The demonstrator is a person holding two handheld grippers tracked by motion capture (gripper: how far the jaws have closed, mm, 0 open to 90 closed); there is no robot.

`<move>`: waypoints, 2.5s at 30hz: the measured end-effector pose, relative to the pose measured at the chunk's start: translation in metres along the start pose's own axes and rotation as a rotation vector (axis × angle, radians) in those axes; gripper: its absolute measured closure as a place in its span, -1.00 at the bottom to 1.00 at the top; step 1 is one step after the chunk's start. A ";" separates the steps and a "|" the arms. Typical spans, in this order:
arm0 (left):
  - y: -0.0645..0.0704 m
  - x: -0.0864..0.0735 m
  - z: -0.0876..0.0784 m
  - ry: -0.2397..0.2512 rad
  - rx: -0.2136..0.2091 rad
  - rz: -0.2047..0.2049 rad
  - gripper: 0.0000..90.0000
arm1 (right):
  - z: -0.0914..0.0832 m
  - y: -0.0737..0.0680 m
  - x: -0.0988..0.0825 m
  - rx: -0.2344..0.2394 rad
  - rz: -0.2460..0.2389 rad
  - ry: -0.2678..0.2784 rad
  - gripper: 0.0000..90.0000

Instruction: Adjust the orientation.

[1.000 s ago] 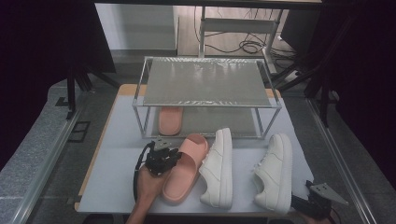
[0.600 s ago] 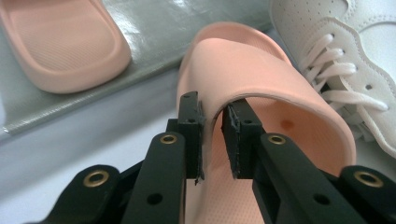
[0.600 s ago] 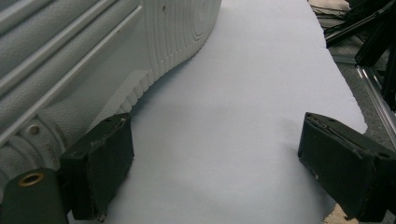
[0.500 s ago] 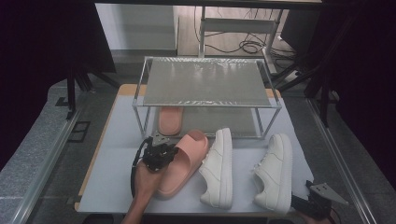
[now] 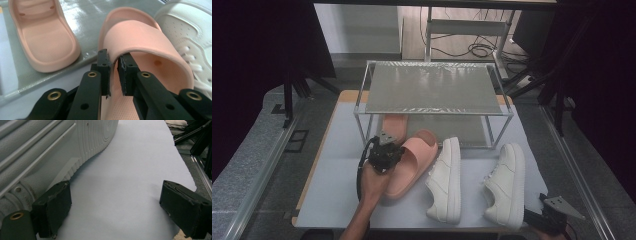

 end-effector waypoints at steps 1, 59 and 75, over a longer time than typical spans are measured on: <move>-0.001 0.001 0.002 0.001 0.002 -0.006 0.79 | 0.000 0.000 0.000 0.000 0.001 0.001 -0.78; -0.024 0.009 0.028 0.066 0.061 -0.048 0.62 | 0.000 0.000 0.000 0.003 -0.001 0.000 -0.78; -0.019 -0.045 -0.014 0.050 -0.071 -0.038 0.90 | 0.000 0.000 0.000 0.002 0.001 0.000 -0.78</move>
Point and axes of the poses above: each handheld gripper's, and its own axes: z roughly forward along the jaws, x roughly out of its top, y roughly to its right, the point moved 3 cm from there along z, roughly forward along the jaws, and after that the axes turned 4 degrees about -x, right-handed, at the moved point
